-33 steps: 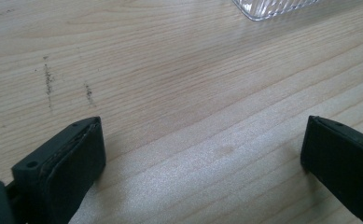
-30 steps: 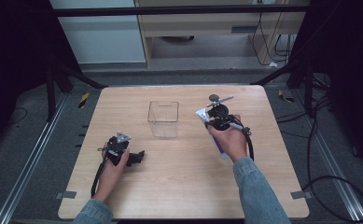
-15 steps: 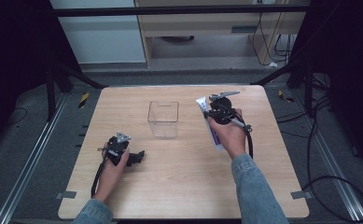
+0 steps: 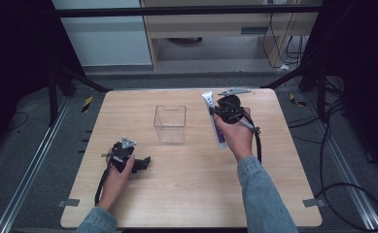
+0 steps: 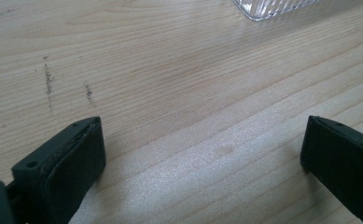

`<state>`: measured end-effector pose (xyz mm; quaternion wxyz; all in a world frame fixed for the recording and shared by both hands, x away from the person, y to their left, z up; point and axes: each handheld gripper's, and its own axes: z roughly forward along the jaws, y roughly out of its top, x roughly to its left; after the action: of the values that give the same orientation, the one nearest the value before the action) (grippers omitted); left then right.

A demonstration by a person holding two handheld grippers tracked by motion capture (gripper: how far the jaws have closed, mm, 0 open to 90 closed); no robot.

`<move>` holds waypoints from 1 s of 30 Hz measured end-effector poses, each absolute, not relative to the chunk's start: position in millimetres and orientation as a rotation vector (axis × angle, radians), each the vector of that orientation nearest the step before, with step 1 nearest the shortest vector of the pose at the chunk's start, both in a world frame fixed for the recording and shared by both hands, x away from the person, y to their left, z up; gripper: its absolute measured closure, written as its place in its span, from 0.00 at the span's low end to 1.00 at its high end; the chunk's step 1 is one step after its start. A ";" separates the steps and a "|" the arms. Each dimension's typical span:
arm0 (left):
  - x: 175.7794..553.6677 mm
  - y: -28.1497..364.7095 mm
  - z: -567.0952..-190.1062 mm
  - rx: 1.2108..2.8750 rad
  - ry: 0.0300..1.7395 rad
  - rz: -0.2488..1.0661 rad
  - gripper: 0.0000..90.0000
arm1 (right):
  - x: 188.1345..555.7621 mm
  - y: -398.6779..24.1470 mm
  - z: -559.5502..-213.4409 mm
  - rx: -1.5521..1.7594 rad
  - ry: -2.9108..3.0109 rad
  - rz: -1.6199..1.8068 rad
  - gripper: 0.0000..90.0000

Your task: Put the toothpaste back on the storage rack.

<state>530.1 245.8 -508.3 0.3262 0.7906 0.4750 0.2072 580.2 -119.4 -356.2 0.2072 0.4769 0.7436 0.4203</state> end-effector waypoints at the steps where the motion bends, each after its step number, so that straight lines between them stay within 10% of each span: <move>1: 530.1 245.8 -508.3 2.072 1.244 0.543 0.00 | 579.9 -118.5 -355.0 1.328 2.063 1.180 0.89; 30: 530.1 245.6 -508.4 2.068 1.246 0.543 0.00 | 589.3 -92.4 -320.5 1.216 1.922 1.355 0.89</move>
<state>530.1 245.6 -508.4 0.3274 0.7896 0.4757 0.2074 589.3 -92.4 -320.5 0.2444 0.4454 0.7039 0.4964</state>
